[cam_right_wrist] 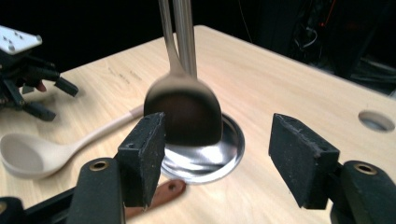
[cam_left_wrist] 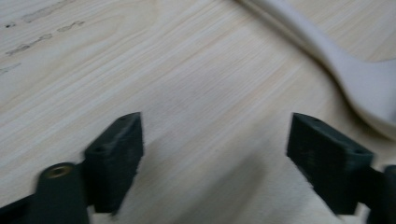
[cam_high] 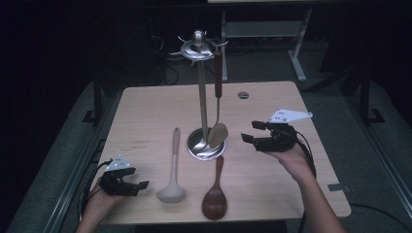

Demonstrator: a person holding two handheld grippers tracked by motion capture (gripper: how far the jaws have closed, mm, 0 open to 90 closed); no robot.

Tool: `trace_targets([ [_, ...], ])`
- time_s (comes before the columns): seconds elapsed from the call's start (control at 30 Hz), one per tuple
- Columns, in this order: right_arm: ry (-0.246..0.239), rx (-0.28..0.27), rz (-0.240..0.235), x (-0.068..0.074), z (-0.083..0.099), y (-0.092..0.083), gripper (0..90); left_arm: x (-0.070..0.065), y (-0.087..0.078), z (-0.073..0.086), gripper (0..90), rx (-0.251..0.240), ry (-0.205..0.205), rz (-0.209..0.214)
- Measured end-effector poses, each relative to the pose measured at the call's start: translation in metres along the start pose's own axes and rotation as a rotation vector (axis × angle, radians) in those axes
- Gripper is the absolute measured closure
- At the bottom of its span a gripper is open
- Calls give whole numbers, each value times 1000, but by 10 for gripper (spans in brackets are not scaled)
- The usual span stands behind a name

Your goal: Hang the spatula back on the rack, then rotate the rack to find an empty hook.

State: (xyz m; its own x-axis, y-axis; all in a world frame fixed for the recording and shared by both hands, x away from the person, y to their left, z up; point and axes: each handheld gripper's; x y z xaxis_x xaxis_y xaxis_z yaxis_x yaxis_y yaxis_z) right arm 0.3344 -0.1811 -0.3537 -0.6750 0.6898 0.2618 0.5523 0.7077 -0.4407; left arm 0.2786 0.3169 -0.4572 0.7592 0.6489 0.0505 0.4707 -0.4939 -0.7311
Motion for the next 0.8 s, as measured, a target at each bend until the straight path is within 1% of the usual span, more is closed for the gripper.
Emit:
trace_targets([
  [0.03,6,6,2,-1,4,0,356,-1,-1,-1,230,-11,-15,5],
  [0.07,6,6,2,-1,4,0,356,-1,-2,-3,230,-7,-22,11],
  [0.1,7,12,5,-3,8,-1,355,-1,-3,-5,249,-2,-29,19],
  [0.13,10,16,9,-4,12,0,352,-1,-5,-8,291,-2,-43,28],
  [0.17,18,24,9,-5,16,0,344,-2,-7,-10,328,-3,-43,32],
  [0.2,18,33,11,-6,20,0,343,-3,-8,-13,356,-9,-57,48],
  [0.23,20,44,13,-6,24,0,342,-3,-10,-16,406,-3,-54,70],
  [0.3,21,54,14,-8,32,0,331,-4,-15,-24,515,-11,-34,88],
  [0.4,27,64,20,-9,43,-1,318,-5,-19,-38,671,-35,-34,126],
  [0.43,25,73,27,-9,50,-1,311,-6,-21,-43,752,-34,-25,135],
  [0.47,25,73,27,-9,50,-1,311,-7,-21,-48,752,-33,-22,141],
  [0.53,15,87,56,-9,55,-3,312,-7,-23,-61,819,-30,-3,163],
  [0.57,15,92,80,-8,58,-3,312,-8,-24,-69,853,-34,5,174],
  [0.6,1,99,126,-7,63,-5,313,-8,-25,-76,895,-38,14,183],
  [0.63,1,99,126,-7,63,-5,313,-9,-26,-84,895,-34,26,188],
  [0.67,1,103,136,-7,66,-6,313,-10,-28,-92,897,-37,34,193],
  [0.7,13,109,135,-8,68,-8,313,-10,-31,-100,898,-36,50,200],
  [0.73,27,111,130,-11,71,-9,313,-12,-33,-108,899,-42,53,205],
  [0.8,28,113,132,-13,73,-10,313,-14,-40,-125,899,-43,79,215],
])
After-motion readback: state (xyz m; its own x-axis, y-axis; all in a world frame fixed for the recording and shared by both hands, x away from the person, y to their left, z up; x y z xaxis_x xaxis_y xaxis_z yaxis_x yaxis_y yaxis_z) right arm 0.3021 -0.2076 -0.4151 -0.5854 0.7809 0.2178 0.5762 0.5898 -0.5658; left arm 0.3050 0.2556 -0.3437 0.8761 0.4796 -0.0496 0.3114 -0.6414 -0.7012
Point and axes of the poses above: each handheld gripper's, and its own axes: y roughly forward along the jaws, z roughly out of its underside, x roughly to its left, and after that the axes turned 11 degrees about y, right-handed
